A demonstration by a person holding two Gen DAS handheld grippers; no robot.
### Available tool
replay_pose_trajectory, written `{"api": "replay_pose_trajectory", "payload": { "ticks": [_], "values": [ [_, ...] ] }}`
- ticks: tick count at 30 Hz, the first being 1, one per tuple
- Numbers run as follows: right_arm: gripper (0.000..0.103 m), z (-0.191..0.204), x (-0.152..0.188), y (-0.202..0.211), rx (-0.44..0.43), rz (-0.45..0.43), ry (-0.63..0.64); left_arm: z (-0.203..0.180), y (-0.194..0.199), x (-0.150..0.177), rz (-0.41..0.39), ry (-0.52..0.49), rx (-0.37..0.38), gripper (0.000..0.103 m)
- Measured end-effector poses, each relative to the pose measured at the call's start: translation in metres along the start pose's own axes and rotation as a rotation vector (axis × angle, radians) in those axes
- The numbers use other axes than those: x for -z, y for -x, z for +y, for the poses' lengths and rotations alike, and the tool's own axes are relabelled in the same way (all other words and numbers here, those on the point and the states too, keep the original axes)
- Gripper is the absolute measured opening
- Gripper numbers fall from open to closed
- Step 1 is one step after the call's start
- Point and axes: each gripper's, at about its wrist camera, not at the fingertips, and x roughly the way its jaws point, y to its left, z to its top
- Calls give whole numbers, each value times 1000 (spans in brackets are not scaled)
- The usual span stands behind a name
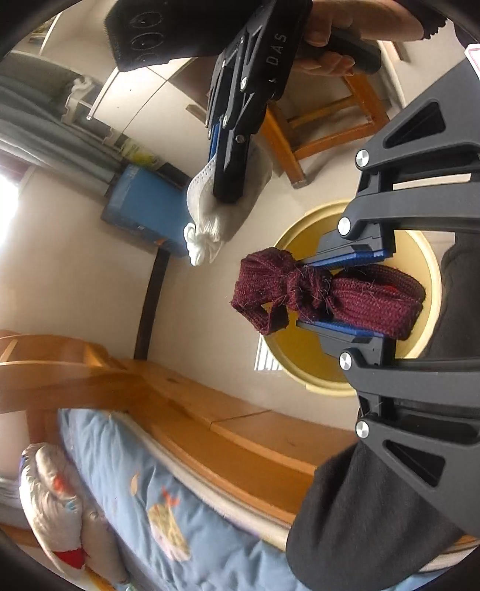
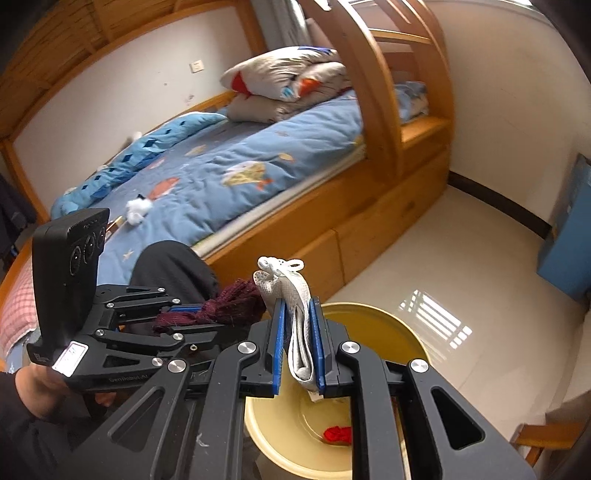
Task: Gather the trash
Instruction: 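Carry beige sock and maroon cloth to the yellow bucket and open both tools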
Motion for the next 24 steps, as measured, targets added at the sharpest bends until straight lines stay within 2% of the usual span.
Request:
{"api": "replay_pose_trajectory", "payload": {
  "ticks": [2,3,4,5,9,11,15,19,24],
  "values": [
    [23,-8,2,1,7,6,-21,-2,-6,1,18,-5,9,35],
    [29,-11,2,2,12,11,-38,-3,-12,1,35,-25,-18,61],
    [43,-17,4,2,19,15,-55,-5,-17,2,44,-41,-55,89],
    [50,-22,6,3,38,13,-71,-8,-21,6,48,-70,-98,93],
    [51,-33,14,-3,53,42,-95,-14,-29,16,80,-108,-76,93],
    [51,-34,17,-9,51,59,-103,-12,-30,19,77,-110,-92,93],
    [51,-31,15,-15,33,55,-117,4,-25,19,56,-46,-103,93],
    [51,-21,2,-18,-9,30,-93,23,-6,14,5,18,-121,93],
    [51,9,-19,-26,-112,-19,-29,37,31,5,-91,40,-206,93]
  ]
}}
